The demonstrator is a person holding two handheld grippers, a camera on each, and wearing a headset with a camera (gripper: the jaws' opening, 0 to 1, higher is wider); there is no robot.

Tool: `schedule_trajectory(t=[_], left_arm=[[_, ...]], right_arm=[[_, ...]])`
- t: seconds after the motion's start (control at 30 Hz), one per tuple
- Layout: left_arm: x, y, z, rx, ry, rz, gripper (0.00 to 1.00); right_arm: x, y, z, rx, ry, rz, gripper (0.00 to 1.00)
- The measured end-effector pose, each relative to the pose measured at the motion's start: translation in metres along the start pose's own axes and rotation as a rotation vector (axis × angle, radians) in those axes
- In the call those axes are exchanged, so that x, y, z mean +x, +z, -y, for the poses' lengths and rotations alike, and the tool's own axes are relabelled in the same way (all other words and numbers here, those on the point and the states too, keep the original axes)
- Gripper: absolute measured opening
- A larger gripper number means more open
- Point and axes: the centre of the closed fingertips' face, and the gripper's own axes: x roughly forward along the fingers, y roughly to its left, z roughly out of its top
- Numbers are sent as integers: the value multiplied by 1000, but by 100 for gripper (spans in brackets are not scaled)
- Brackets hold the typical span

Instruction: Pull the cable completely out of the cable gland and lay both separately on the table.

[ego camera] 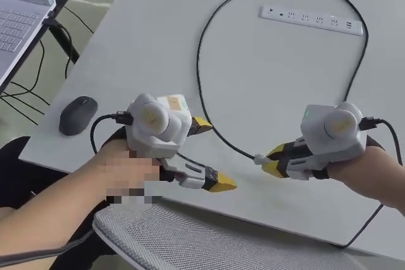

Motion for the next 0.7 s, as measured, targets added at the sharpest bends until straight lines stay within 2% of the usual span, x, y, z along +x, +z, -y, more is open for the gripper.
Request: schedule_trajectory(t=[0.1, 0.2, 0.3, 0.47, 0.7], left_arm=[[5, 6, 5, 13, -9, 7, 78], [10, 8, 8, 16, -16, 10, 77], [15, 12, 12, 26, -23, 15, 75], [20, 21, 16, 31, -39, 35, 73], [22, 34, 20, 12, -68, 72, 64]], right_arm=[[-5, 4, -6, -20, 0, 0, 8], [-13, 7, -5, -79, -16, -34, 8], [-22, 20, -8, -88, -6, -13, 8], [-32, 31, -15, -126, 8, -11, 8], [-41, 37, -22, -191, 37, -17, 8]])
